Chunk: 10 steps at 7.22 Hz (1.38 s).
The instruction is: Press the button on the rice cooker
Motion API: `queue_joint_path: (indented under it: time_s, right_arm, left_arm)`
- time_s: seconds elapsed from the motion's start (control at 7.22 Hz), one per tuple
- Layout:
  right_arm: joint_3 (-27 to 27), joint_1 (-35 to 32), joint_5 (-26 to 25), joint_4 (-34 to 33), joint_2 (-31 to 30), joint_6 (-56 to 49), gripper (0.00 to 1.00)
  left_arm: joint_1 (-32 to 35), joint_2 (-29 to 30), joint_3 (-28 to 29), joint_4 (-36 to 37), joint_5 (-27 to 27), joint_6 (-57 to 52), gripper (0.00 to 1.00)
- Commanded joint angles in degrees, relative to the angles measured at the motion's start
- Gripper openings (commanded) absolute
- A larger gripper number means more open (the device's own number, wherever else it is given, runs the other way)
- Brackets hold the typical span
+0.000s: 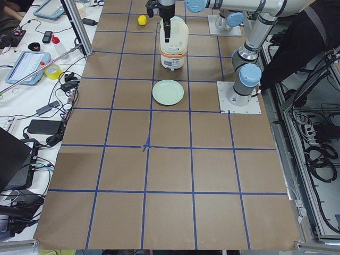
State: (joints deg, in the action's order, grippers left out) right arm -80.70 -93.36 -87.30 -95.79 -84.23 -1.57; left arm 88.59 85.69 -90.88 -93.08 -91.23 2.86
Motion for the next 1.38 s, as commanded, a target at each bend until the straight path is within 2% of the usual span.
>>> queue_joint_path:
  time_s: [0.0,0.14,0.55,0.69,1.25]
  right_arm:
    - [1.68,0.37,-4.59,2.69,-0.67,-0.36,1.0]
    - [2.47,0.37,-5.85,4.89,-0.76,-0.01,1.0]
    - [2.04,0.19,-5.6,5.0,-0.76,1.13,1.0]
    - [1.87,0.19,-5.69,4.65,-1.02,6.18,1.0]
    - [1.51,0.19,-5.78,4.47,-1.02,6.67,1.0]
  left_arm:
    - [0.0,0.0,0.0,0.0,0.0,-0.05,1.0]
    - [0.0,0.0,0.0,0.0,0.0,-0.05,1.0]
    - [0.0,0.0,0.0,0.0,0.0,0.04,1.0]
    - [0.0,0.0,0.0,0.0,0.0,-0.05,1.0]
    - [0.0,0.0,0.0,0.0,0.0,-0.05,1.0]
